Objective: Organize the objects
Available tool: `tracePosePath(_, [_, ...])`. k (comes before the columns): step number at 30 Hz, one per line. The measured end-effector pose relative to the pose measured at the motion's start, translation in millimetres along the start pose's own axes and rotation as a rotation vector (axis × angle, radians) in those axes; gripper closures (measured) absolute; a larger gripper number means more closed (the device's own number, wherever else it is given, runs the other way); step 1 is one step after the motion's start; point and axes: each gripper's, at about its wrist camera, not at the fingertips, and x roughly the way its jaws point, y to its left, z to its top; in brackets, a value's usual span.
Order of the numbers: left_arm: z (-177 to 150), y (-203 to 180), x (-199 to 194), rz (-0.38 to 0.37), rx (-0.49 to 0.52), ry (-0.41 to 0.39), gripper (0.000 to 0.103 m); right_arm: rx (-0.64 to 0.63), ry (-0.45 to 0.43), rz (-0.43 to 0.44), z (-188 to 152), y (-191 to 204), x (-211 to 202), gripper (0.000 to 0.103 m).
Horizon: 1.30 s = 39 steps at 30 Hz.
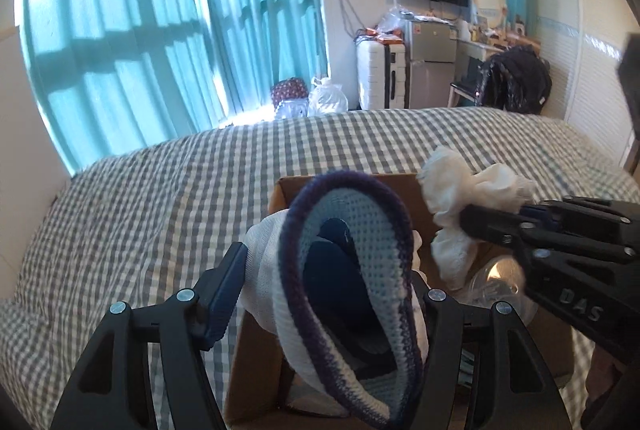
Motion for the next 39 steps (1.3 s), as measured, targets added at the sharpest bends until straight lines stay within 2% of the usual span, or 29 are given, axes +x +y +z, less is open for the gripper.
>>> tracePosePath(5, [-4, -10, 2, -0.029, 0.032, 0.022, 0.036, 0.036, -0.007, 0.005, -1, -9, -6, 0.088])
tracePosePath(7, [-6, -13, -2, -0.032, 0.048, 0.025, 0.034, 0.046, -0.015, 0.007, 3, -9, -15, 0.081])
tracePosePath(9, [-4, -17, -9, -0.030, 0.062, 0.022, 0.032, 0.063, -0.031, 0.012, 6, -10, -26, 0.060])
tracePosePath(11, [-1, -19, -18, -0.024, 0.073, 0.011, 0.022, 0.088, -0.048, 0.010, 9, -11, -39, 0.044])
tracePosePath(12, [1, -20, -28, -0.007, 0.076, -0.004, 0.019, 0.103, -0.057, 0.013, 10, -11, -47, 0.041])
tracePosePath(16, [13, -16, -62, 0.004, 0.056, -0.037, 0.010, 0.112, -0.092, 0.003, 17, -6, -87, 0.041])
tracePosePath(20, [26, -10, -114, -0.004, 0.021, -0.119, 0.001, 0.094, -0.171, -0.043, 22, 3, -149, 0.036])
tracePosePath(24, [32, -8, -174, 0.016, 0.008, -0.207, 0.000, 0.068, -0.247, -0.083, 21, 19, -209, 0.032])
tracePosePath(30, [23, -1, -238, 0.032, -0.013, -0.286, 0.000, 0.011, -0.349, -0.176, -8, 46, -283, 0.028])
tracePosePath(37, [10, 3, -296, 0.086, -0.068, -0.371, 0.000, -0.002, -0.427, -0.207, -37, 69, -334, 0.020])
tracePosePath(39, [0, 0, -310, 0.105, -0.079, -0.406, 0.000, -0.011, -0.453, -0.216, -46, 76, -342, 0.012])
